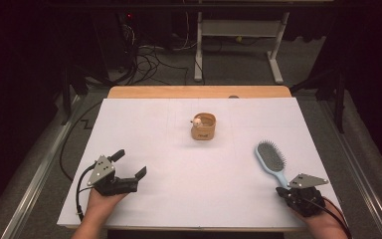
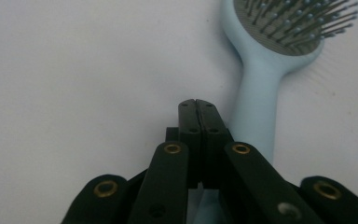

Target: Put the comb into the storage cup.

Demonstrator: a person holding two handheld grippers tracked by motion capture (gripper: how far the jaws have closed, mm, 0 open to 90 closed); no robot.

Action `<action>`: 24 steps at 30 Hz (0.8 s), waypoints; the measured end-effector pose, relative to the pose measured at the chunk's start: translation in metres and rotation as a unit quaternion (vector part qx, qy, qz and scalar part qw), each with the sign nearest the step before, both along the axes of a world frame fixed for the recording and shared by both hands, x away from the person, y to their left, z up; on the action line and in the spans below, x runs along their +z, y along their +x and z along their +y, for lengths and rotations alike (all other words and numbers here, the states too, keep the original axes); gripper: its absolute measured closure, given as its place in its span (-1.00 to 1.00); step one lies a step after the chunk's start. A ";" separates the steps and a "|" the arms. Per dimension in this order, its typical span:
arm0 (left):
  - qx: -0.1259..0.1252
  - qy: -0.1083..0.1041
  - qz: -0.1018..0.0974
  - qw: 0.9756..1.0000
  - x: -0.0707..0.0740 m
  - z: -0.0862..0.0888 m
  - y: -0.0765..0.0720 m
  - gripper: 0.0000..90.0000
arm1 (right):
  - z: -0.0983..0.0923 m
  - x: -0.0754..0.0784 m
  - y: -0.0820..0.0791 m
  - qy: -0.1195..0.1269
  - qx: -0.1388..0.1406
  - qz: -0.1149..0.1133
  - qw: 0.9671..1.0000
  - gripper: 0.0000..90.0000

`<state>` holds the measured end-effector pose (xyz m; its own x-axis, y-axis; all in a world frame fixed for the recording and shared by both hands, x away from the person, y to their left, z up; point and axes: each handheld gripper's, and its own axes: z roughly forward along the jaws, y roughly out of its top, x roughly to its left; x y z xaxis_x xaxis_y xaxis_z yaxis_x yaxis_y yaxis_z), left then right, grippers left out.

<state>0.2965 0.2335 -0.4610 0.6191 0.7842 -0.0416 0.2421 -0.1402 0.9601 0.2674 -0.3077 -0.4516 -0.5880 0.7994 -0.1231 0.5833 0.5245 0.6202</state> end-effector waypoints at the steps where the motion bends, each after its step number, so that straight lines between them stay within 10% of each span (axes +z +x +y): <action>1: 0.000 -0.001 0.001 1.000 0.000 0.000 0.000 -0.95 | -0.004 0.001 0.000 0.003 -0.003 -0.001 1.000 1.00; 24: 0.001 -0.003 0.002 1.000 -0.001 -0.001 0.001 -0.93 | -0.005 0.011 -0.004 0.107 -0.004 -0.064 0.992 0.84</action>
